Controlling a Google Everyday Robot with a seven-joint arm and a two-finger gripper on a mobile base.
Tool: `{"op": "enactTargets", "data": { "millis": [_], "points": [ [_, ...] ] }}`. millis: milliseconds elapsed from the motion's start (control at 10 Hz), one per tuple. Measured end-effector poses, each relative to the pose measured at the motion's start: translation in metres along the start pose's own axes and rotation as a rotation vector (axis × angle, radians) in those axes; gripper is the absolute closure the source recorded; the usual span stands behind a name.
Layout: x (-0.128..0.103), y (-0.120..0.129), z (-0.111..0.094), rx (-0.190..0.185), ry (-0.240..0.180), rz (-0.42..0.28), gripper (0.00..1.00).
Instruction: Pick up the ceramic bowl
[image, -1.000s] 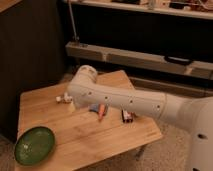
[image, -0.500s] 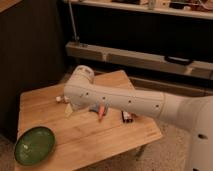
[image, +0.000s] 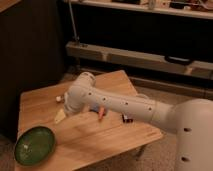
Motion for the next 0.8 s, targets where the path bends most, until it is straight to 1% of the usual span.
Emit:
{"op": "enactTargets", "data": {
  "millis": [100, 200, 300, 400, 500, 600, 700, 800],
  "points": [
    [0.004, -0.02, 0.014, 0.049, -0.019, -0.031, 0.2],
    [0.007, -0.032, 0.026, 0.091, -0.037, -0.051, 0.2],
    [0.009, -0.038, 0.037, 0.142, -0.06, -0.062, 0.2],
    [0.009, -0.039, 0.048, 0.173, -0.077, -0.065, 0.2],
    [0.011, -0.041, 0.057, 0.193, -0.09, -0.07, 0.21],
    [0.012, -0.041, 0.069, 0.212, -0.109, -0.068, 0.3],
    [0.012, -0.038, 0.077, 0.22, -0.12, -0.065, 0.38],
    [0.012, -0.036, 0.085, 0.229, -0.134, -0.063, 0.49]
  ]
}}
